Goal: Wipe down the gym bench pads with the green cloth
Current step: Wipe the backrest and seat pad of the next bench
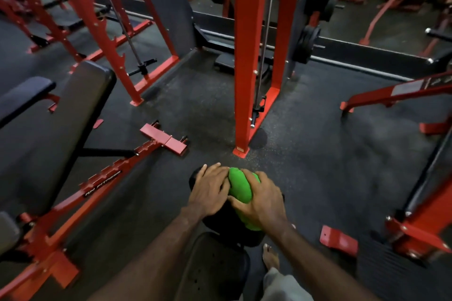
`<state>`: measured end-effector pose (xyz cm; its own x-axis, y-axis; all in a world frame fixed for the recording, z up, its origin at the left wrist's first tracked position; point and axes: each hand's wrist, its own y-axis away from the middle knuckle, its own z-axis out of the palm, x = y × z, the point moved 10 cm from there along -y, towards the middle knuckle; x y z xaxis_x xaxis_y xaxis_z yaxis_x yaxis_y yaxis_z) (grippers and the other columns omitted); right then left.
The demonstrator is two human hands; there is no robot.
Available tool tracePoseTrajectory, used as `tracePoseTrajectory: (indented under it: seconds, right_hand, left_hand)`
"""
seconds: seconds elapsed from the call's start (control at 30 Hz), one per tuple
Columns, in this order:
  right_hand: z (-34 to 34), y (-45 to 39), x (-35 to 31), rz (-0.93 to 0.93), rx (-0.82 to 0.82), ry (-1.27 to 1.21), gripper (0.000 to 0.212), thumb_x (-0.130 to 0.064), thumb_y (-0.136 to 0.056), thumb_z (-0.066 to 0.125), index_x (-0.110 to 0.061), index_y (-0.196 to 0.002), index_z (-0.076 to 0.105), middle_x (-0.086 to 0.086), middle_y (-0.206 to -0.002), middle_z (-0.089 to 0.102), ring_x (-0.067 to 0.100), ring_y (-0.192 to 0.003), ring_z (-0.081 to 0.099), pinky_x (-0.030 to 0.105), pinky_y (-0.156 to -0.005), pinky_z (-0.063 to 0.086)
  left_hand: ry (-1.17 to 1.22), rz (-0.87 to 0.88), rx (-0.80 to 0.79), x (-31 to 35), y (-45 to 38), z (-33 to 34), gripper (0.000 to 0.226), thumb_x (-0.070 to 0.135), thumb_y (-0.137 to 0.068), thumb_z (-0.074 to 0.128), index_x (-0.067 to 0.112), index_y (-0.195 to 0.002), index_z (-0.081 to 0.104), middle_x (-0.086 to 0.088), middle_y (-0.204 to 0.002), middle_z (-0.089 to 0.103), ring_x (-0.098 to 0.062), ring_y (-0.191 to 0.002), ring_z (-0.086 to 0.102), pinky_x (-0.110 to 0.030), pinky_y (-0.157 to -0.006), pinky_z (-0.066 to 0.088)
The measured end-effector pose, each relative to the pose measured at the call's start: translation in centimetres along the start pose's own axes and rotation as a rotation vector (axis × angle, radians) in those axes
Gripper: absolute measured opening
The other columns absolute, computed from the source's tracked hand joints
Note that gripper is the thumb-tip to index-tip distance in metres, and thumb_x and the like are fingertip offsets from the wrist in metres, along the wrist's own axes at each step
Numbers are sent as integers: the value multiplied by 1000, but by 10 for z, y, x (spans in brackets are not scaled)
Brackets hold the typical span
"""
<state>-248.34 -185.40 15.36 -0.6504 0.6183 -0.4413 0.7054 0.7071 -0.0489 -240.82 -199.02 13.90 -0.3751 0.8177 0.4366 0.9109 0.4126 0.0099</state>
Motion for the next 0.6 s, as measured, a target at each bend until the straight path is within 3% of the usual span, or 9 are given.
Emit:
tracePoseTrajectory:
  seconds: [0.07, 0.23, 0.37, 0.5, 0.6]
  right_hand:
    - [-5, 15, 21, 29, 28, -109, 86, -83, -75, 62, -41, -148, 47, -9, -131, 56, 17, -114, 63, 38, -89, 56]
    - [3, 73, 99, 302, 24, -391, 91, -94, -68, 61, -47, -145, 45, -16, -129, 57, 13, -123, 59, 37, -100, 49]
    - [0, 60, 73, 227, 68, -442, 99, -87, -70, 67, -39, -152, 41, -15, -139, 46, 3, -124, 49, 26, -101, 42]
    - [4, 49, 51, 73, 95, -407, 100, -80, -75, 72, -29, -155, 41, -4, -150, 44, 7, -138, 43, 25, -114, 38]
    - [23, 71, 89, 251, 48, -674, 88, -72, -68, 84, -50, -144, 45, -20, -137, 57, 1, -129, 54, 15, -105, 42]
  left_hand:
    - [-17, 27, 17, -4, 1, -2, 60, 51, -98, 22, 29, -137, 62, 14, -142, 60, -9, -145, 40, -35, -124, 10]
    - [-21, 10, -43, 1, -3, 1, 52, 59, -98, 26, 37, -131, 59, 18, -134, 58, -8, -139, 41, -41, -125, 9]
    - [-65, -22, -106, 6, -5, 5, 43, 61, -101, 36, 38, -131, 56, 18, -133, 55, -7, -137, 37, -44, -125, 4]
    - [-116, -27, -116, 6, -6, 7, 61, 71, -93, 24, 36, -130, 57, 17, -132, 57, -11, -136, 41, -47, -126, 6]
    - [-152, -19, -128, 19, -10, 8, 65, 71, -91, 23, 35, -133, 57, 10, -136, 56, -17, -140, 39, -50, -127, 6]
